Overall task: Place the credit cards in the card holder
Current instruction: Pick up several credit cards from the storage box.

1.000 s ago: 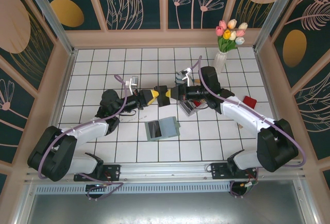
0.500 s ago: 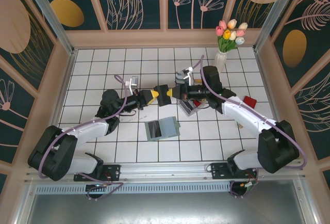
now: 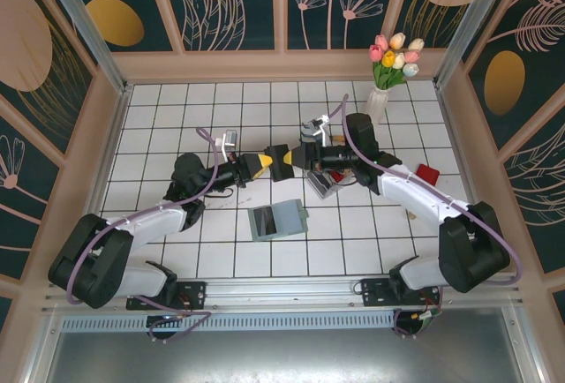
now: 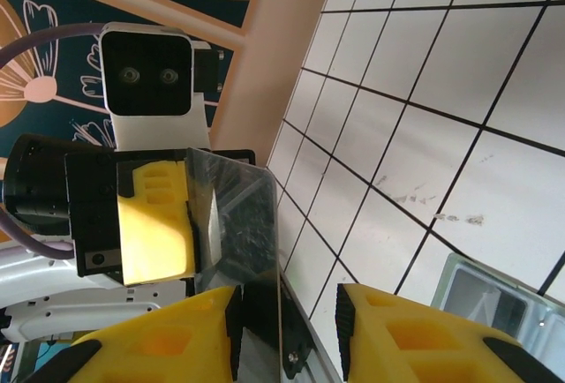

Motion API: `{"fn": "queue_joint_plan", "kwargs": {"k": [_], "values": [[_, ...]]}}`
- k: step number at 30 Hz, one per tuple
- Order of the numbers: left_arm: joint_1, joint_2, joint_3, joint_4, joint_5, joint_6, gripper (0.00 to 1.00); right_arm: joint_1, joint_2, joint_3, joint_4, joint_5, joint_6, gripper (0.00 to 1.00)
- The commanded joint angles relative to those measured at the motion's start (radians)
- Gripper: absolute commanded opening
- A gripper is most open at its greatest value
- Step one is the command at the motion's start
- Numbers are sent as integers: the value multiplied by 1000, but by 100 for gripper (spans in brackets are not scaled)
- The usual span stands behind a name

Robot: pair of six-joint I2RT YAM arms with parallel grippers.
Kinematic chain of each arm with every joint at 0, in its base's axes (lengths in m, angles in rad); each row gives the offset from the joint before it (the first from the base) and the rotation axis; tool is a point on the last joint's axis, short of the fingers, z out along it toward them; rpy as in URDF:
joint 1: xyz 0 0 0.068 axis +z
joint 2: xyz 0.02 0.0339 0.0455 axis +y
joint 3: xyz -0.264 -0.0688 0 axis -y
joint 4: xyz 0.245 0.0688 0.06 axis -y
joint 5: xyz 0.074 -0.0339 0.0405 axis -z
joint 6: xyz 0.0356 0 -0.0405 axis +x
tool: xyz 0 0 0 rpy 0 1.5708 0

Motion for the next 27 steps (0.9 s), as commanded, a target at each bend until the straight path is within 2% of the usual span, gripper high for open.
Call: {"fn": "queue_joint_plan", "kwargs": {"k": [1, 3, 6, 9, 15, 25, 27], "values": [[-4, 3, 4, 80, 33, 6, 6, 30, 22, 23, 17, -33, -3, 36], [-4, 5, 5, 77, 34, 8, 6, 32, 19, 27, -6, -11, -16, 36], [-4, 4, 8, 77, 34, 4, 8, 27, 10, 28, -42, 34, -33, 25], [-4, -4, 9, 77, 33, 4, 12, 17, 10, 34, -104, 97, -55, 26], [-4, -6, 10, 96, 38, 1, 13, 15, 7, 19, -85, 73, -45, 25], [-4, -2, 10, 98, 38, -2, 18, 12, -2, 17, -107, 101, -49, 11], [-4, -2, 11, 99, 38, 0, 18, 10, -4, 16, -115, 109, -48, 11]]}}
